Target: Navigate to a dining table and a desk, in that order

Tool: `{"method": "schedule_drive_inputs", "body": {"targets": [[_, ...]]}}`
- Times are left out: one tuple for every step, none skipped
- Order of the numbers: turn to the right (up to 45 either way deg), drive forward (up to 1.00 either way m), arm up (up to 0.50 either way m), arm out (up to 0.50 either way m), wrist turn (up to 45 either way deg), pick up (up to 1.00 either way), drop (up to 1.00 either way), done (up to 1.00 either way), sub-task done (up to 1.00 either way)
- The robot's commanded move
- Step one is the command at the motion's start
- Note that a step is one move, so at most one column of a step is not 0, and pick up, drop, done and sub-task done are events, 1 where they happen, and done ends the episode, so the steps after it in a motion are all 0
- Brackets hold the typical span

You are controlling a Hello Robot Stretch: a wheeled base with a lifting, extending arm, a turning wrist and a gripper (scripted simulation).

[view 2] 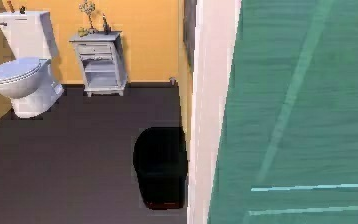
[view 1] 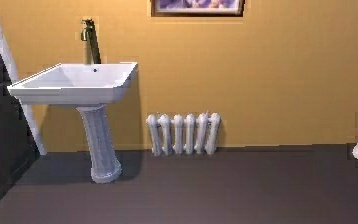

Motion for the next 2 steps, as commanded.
{"method": "schedule_drive_inputs", "body": {"targets": [[-45.0, 0.00, 0.00, 0.00, 0.0, 0.00, 0.00, 0.00, 0.00], [-6.0, 0.00, 0.00, 0.00, 0.0, 0.00, 0.00, 0.00, 0.00]]}}
